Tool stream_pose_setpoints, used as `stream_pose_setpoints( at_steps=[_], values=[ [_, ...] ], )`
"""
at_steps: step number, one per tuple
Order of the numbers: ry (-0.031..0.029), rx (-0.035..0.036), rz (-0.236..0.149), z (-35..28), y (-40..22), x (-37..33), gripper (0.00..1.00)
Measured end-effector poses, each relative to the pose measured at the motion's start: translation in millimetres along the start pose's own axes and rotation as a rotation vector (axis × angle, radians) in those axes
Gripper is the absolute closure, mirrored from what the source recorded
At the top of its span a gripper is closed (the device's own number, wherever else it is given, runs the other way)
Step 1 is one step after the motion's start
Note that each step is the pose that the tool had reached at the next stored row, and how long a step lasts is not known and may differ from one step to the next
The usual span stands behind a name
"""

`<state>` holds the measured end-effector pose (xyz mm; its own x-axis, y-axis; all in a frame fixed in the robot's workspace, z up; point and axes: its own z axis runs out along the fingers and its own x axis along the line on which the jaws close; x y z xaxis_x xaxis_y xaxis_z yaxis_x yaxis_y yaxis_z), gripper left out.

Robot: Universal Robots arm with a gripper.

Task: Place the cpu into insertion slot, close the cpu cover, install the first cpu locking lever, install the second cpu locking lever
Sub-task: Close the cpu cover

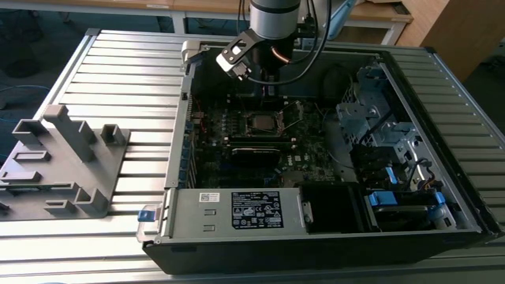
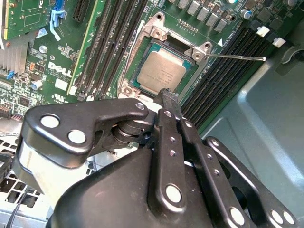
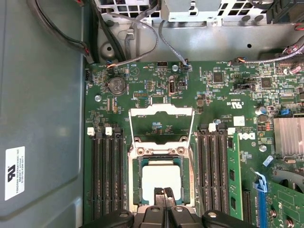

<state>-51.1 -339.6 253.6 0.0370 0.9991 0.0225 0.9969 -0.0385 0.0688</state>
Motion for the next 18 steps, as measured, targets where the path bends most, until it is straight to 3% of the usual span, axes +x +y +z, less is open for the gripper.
stream_pose_setpoints(
  at_steps=[18],
  values=[
    [-0.0009, 0.0005, 0.000, -5.1, 0.3, 0.0, 0.89]
  ],
)
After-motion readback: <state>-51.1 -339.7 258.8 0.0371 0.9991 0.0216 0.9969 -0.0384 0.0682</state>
